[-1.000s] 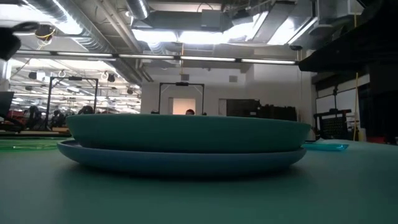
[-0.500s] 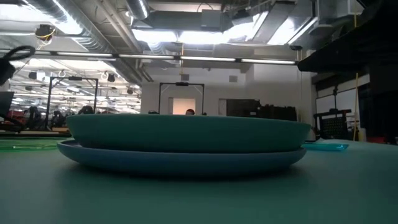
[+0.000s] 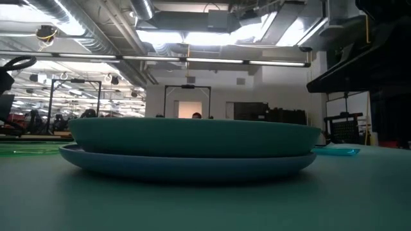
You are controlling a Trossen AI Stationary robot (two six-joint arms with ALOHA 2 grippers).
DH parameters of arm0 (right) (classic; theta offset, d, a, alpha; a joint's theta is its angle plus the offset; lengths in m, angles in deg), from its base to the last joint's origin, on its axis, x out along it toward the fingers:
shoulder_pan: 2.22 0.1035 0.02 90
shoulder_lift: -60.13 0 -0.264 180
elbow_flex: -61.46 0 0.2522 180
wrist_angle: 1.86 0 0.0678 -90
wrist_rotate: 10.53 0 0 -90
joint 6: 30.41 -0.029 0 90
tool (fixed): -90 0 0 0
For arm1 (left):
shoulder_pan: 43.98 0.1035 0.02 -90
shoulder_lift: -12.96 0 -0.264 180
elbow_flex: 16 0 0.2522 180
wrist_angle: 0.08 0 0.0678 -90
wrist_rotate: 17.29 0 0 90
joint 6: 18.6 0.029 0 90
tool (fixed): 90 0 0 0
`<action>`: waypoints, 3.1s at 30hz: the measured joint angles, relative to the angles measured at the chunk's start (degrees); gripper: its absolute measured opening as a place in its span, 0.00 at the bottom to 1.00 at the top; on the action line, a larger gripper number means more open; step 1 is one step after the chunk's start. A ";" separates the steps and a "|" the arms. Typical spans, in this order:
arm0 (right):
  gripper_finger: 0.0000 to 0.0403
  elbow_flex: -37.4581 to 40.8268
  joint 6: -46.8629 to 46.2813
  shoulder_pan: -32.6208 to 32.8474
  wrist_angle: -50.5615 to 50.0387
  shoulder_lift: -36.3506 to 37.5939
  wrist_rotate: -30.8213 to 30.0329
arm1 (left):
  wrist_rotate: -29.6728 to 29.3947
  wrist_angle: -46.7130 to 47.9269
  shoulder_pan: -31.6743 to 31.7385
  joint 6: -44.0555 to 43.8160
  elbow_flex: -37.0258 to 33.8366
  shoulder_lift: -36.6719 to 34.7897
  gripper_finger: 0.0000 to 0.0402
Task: Stack plastic plates
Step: Stack the black plate on the pink plate, then stack the bottom green plate on the black plate
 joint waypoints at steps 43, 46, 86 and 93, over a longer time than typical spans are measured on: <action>0.39 0.00 0.16 0.00 0.40 0.02 -1.21 | -13.13 -11.20 19.78 10.18 17.47 0.25 0.05; 0.39 0.00 0.14 0.00 0.49 0.04 -1.20 | -12.13 -15.59 23.18 13.74 17.47 2.69 0.05; 0.39 0.00 0.18 0.00 -0.04 0.07 -2.51 | 2.41 -23.50 40.56 34.90 17.47 17.32 0.12; 0.39 0.00 0.16 0.00 -0.08 0.07 -2.48 | 3.68 -21.98 42.18 36.44 18.02 14.93 0.26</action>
